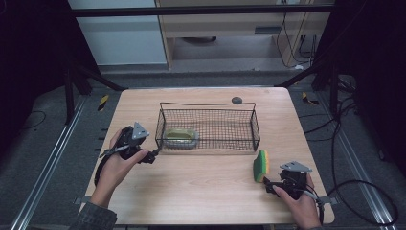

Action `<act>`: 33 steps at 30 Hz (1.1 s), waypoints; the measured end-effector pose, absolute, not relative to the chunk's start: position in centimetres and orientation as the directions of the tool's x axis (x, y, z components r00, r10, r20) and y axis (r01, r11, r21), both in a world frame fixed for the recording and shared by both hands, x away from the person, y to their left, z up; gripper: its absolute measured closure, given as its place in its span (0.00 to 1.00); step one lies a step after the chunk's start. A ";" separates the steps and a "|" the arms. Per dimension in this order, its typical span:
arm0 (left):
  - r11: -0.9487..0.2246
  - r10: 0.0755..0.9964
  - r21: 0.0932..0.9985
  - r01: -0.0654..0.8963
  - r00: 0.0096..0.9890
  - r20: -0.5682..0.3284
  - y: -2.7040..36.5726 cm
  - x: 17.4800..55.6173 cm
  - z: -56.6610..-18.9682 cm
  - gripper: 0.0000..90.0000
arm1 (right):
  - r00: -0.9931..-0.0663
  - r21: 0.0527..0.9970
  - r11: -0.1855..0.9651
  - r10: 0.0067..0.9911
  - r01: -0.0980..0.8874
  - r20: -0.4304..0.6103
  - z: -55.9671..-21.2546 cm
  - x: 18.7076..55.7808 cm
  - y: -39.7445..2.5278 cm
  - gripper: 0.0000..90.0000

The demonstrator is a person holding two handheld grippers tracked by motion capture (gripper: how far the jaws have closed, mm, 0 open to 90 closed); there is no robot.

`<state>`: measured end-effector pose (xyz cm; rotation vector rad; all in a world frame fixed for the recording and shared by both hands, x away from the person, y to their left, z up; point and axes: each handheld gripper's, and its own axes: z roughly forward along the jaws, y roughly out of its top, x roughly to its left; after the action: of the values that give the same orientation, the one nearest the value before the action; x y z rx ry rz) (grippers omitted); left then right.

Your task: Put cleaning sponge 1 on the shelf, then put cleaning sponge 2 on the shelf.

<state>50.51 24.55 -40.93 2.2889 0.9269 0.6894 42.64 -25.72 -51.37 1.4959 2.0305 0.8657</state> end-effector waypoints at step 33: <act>-0.393 0.856 0.680 0.619 0.517 0.023 28.7 51.8 -50.5 0.00 | -0.396 0.637 0.292 0.918 0.713 0.022 -46.5 38.0 -22.5 0.20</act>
<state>51.75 28.74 -50.46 2.1437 1.1964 0.4982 37.97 -22.50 -46.50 1.4716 2.2188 0.8172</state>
